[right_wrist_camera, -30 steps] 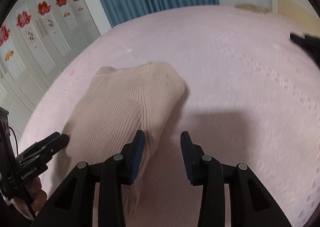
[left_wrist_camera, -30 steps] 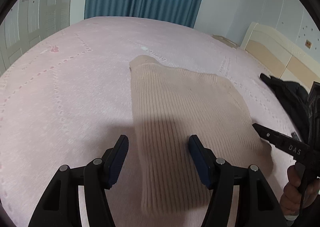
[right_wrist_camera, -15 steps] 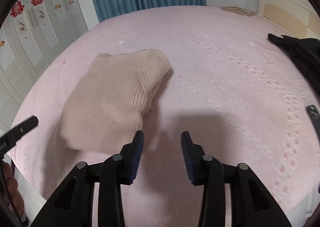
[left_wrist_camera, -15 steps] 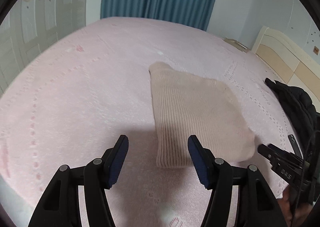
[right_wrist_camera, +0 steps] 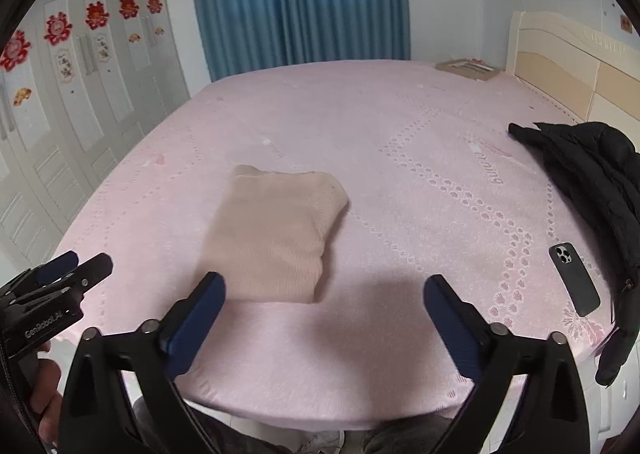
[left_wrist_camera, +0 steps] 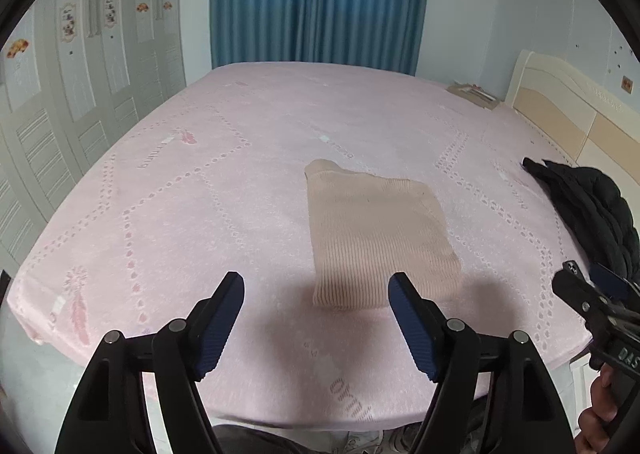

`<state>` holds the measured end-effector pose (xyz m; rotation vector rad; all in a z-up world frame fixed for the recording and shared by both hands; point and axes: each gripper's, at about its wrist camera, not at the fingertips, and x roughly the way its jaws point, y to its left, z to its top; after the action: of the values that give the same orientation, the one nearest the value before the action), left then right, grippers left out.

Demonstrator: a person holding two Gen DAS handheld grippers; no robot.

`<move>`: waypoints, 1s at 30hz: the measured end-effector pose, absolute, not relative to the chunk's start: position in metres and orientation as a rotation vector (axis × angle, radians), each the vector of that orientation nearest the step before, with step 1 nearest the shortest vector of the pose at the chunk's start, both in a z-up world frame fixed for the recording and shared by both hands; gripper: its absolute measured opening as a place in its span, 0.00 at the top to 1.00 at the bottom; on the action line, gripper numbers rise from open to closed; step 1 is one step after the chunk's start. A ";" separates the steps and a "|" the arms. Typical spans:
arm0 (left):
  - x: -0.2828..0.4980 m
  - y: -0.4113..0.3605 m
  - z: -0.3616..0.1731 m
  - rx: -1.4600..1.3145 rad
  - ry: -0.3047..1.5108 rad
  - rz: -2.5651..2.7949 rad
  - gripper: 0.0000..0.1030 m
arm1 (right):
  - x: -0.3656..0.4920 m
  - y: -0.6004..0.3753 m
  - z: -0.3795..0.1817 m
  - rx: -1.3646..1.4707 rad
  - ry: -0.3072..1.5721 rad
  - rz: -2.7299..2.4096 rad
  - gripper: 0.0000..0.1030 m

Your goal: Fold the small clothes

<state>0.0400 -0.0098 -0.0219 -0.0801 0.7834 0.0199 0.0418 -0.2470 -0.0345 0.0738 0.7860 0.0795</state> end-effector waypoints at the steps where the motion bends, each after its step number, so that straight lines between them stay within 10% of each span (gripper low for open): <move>1: 0.036 -0.009 -0.018 -0.080 0.778 0.026 0.27 | 0.037 -0.246 -0.032 0.074 0.783 0.083 0.01; 30: 0.008 0.003 -0.003 -0.082 0.767 0.058 0.26 | 0.008 -0.240 -0.015 0.058 0.783 0.069 0.01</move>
<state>0.0084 0.0027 -0.0027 -0.0822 0.7674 0.0581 0.0078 -0.2400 -0.0147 0.0583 0.7832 0.0694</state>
